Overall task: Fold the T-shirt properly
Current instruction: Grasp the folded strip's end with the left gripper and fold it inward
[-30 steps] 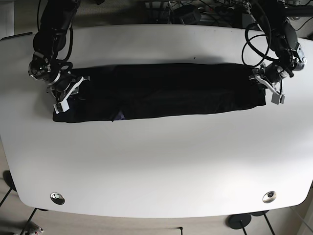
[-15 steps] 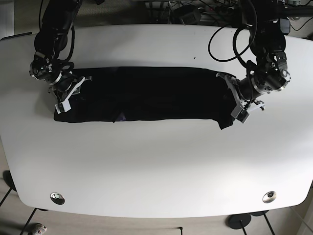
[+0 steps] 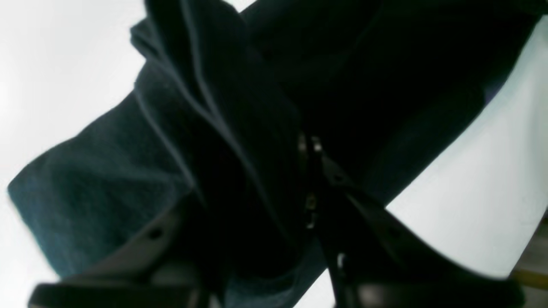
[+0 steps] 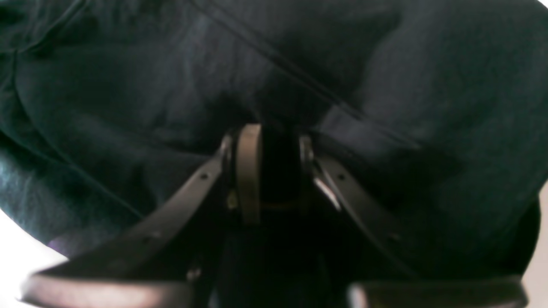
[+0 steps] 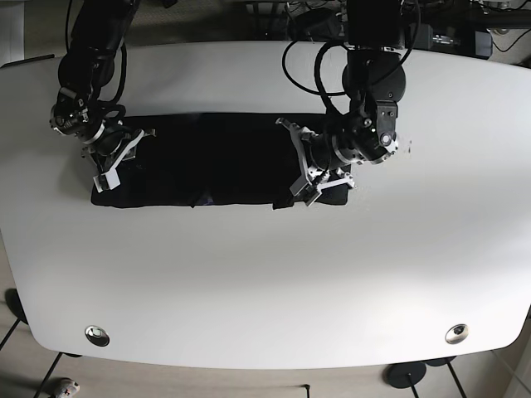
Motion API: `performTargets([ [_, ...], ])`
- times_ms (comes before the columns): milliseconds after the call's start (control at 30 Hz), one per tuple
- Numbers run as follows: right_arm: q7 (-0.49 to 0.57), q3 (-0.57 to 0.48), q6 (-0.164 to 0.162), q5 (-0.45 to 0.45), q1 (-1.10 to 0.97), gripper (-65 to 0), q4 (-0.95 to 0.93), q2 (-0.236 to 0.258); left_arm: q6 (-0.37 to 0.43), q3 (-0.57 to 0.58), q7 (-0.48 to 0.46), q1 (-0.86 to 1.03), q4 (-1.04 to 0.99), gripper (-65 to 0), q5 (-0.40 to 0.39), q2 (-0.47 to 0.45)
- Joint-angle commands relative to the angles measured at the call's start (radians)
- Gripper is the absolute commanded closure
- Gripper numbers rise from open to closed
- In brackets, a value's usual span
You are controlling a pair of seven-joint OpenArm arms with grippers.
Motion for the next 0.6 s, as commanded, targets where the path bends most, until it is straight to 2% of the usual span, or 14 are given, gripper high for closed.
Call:
performTargets([
  [33, -0.031, -0.002, -0.002, -0.023, 0.000, -10.9, 0.004, 0.004, -0.002, 0.000, -0.024, -0.013, 0.003, -5.6, 0.002, 0.030],
  [133, -0.031, -0.002, -0.002, -0.023, 0.000, -10.9, 0.004, -0.012, -0.002, 0.002, -0.024, -0.023, -0.003, -9.3, 0.044, 0.057],
  [267, -0.031, -0.002, -0.002, -0.023, 0.000, -10.9, 0.004, -0.019, 0.014, 0.005, -0.024, -0.041, -0.003, -25.8, 0.113, 0.083],
  [367, -0.031, -0.002, -0.002, -0.023, 0.000, -10.9, 0.004, -0.019, 0.169, 0.086, -0.025, -0.064, -0.002, -35.8, 0.110, 0.083],
  [467, -0.031, -0.002, -0.002, -0.023, 0.000, -10.9, 0.004, -0.019, 0.300, 0.217, -0.025, -0.089, 0.003, -37.9, 0.110, 0.083],
  [600, -0.031, -0.002, -0.002, -0.023, 0.000, -10.9, 0.004, -0.019, 0.334, 0.361, -0.025, -0.121, 0.025, -37.9, 0.114, 0.083],
])
